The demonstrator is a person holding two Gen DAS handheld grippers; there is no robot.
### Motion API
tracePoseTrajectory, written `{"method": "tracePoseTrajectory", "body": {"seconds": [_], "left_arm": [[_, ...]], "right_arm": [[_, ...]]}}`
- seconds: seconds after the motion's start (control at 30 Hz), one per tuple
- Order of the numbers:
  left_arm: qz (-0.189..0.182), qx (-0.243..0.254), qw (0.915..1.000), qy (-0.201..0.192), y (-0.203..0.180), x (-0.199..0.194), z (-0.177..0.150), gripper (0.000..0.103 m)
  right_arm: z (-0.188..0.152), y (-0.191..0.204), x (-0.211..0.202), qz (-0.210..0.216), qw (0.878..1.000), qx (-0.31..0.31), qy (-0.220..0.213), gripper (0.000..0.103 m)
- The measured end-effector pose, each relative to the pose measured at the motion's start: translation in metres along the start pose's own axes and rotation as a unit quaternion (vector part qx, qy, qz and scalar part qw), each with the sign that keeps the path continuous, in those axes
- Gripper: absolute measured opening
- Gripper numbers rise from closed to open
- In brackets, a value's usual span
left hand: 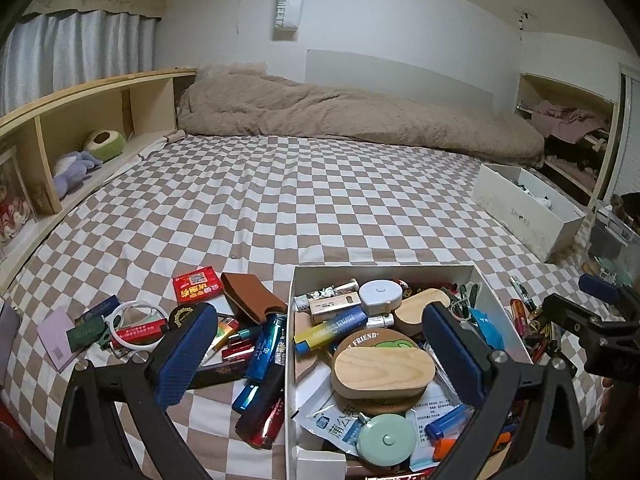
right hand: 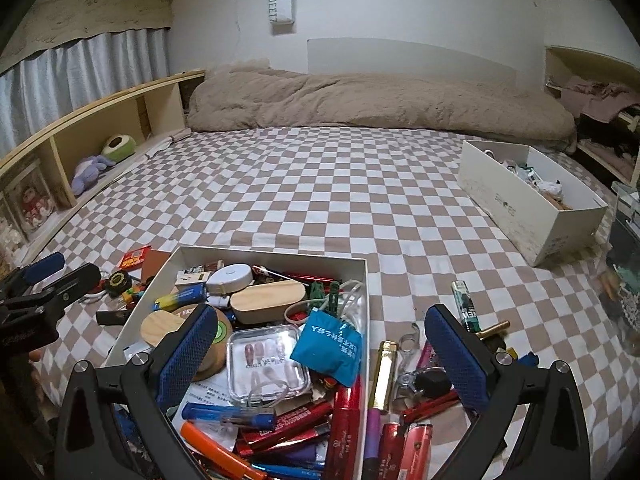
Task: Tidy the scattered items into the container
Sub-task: 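Withdraw both tools from the tray toward the remaining lighters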
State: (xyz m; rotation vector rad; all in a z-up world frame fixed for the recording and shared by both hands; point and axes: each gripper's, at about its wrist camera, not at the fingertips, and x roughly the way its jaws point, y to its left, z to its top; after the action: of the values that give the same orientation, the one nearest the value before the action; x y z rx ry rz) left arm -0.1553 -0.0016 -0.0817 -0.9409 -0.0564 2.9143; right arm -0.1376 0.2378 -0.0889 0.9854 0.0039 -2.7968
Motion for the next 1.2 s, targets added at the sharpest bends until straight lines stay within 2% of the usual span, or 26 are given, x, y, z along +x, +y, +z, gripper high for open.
{"method": "tracePoseTrajectory", "body": {"seconds": [0.33,0.6,0.77,0.97,1.2], "left_arm": [[0.003,0.015,0.9999,0.004,-0.008,0.005,-0.002,0.103],[0.000,0.007,0.9999,0.011,-0.005,0.012,-0.004,0.103],[0.006,-0.028,0.9996,0.002,0.012,0.011,-0.001,0.103],[0.025,-0.046,0.9986,-0.006,0.032,0.007,0.001,0.103],[0.031,-0.059,0.9977,-0.009,0.047,0.003,0.000,0.103]], "right_arm": [[-0.005,-0.004,-0.001,-0.008,1.000,0.000,-0.009,0.103],[-0.009,-0.015,-0.001,-0.008,1.000,0.010,-0.009,0.103],[-0.006,-0.032,-0.007,-0.019,1.000,0.020,-0.011,0.103],[-0.005,-0.058,-0.013,-0.045,0.999,0.027,-0.008,0.103],[-0.017,-0.092,-0.010,-0.076,0.996,0.031,0.029,0.103]]}}
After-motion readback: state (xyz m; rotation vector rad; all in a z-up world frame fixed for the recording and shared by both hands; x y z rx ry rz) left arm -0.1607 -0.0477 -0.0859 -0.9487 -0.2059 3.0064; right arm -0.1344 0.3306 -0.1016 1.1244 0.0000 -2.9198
